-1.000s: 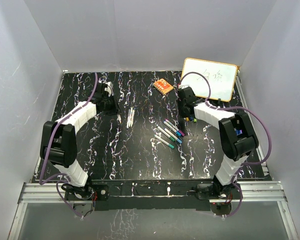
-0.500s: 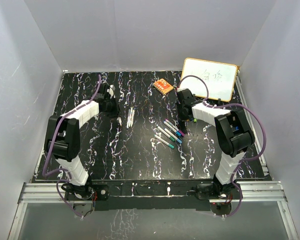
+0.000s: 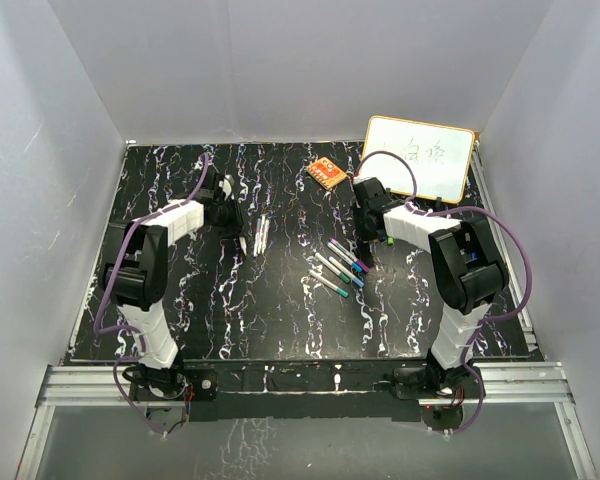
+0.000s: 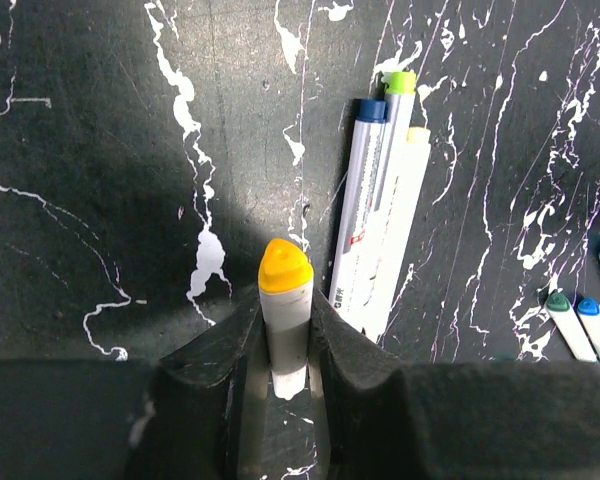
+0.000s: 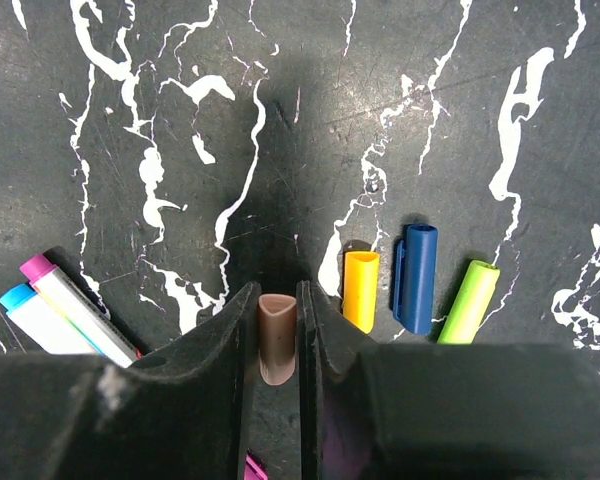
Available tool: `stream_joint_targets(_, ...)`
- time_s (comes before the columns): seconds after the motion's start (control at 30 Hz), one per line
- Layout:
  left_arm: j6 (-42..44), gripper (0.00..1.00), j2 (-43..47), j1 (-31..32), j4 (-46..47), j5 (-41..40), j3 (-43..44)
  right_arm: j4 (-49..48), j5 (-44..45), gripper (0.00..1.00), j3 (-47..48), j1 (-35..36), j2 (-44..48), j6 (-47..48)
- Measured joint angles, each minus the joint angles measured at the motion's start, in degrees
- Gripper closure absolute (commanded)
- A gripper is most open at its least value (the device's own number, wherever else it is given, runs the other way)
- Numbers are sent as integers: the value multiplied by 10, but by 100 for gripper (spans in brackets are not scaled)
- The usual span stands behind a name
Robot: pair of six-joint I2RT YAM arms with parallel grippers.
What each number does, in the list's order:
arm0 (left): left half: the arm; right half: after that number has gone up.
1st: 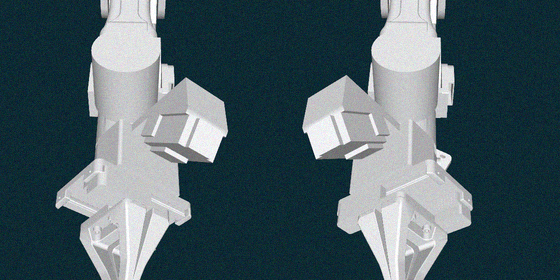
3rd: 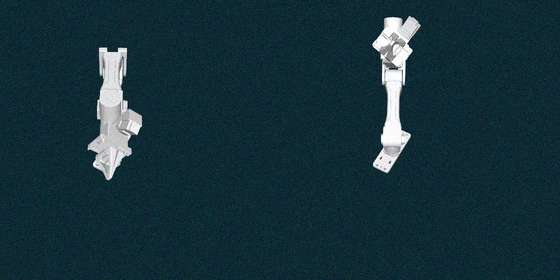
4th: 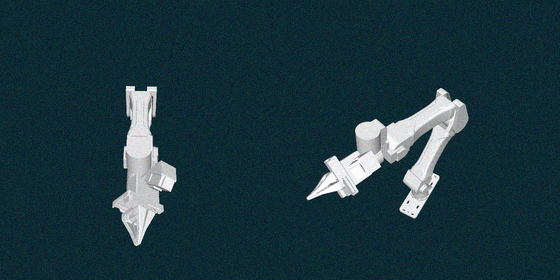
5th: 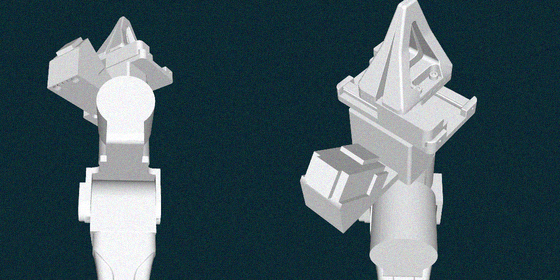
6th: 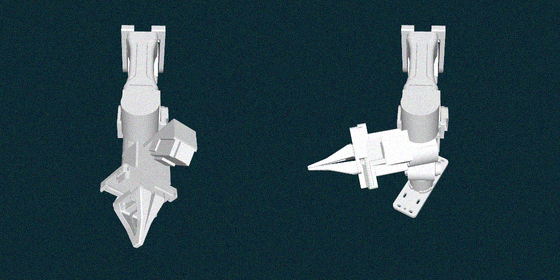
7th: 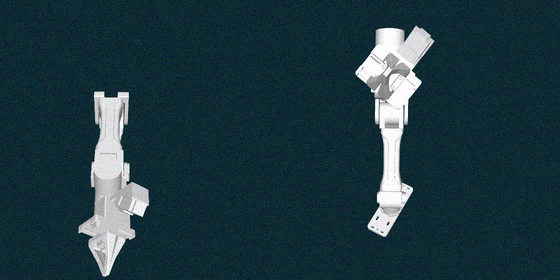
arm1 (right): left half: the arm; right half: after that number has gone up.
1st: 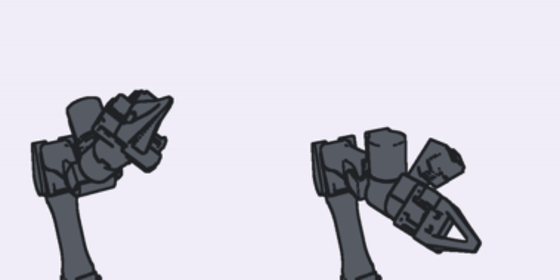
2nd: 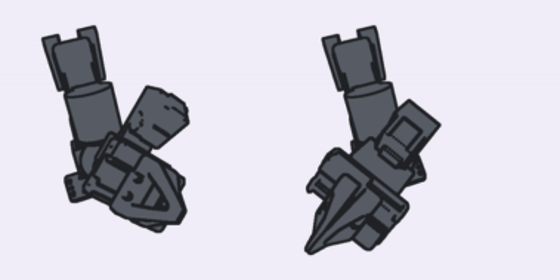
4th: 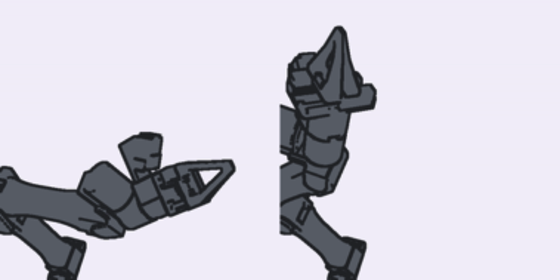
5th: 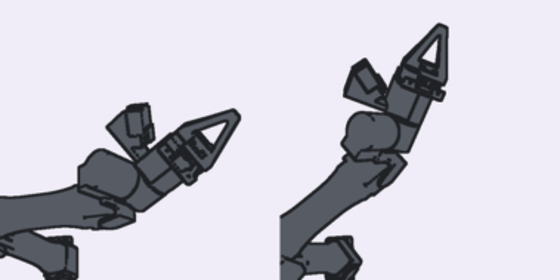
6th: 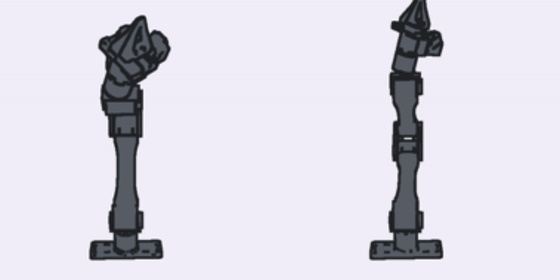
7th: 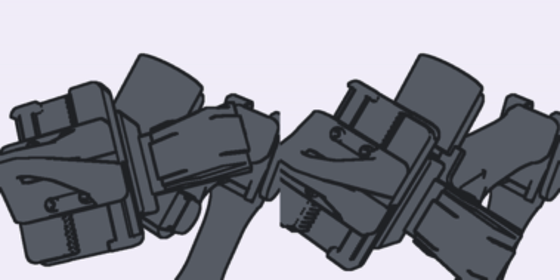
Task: Open the pen caps
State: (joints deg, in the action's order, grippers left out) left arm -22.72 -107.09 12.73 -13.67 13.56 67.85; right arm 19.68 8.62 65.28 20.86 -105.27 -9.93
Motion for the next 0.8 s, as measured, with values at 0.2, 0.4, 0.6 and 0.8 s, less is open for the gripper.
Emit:
stream_joint_targets(0.2, 0, 78, -16, 0, 4, 4, 12, 0, -5, 69, 8, 0, 0, 1)
stream_joint_targets(0.4, -1, 75, -23, 0, 9, 8, 22, 0, -19, 64, 10, 0, 22, 3)
stream_joint_targets(0.6, -5, 74, -23, 0, 16, 15, 22, -5, -36, 52, 7, 10, 109, 10)
stream_joint_targets(0.8, -9, 74, -21, 0, 16, 15, 22, -18, -44, 51, -23, 101, 200, 24)
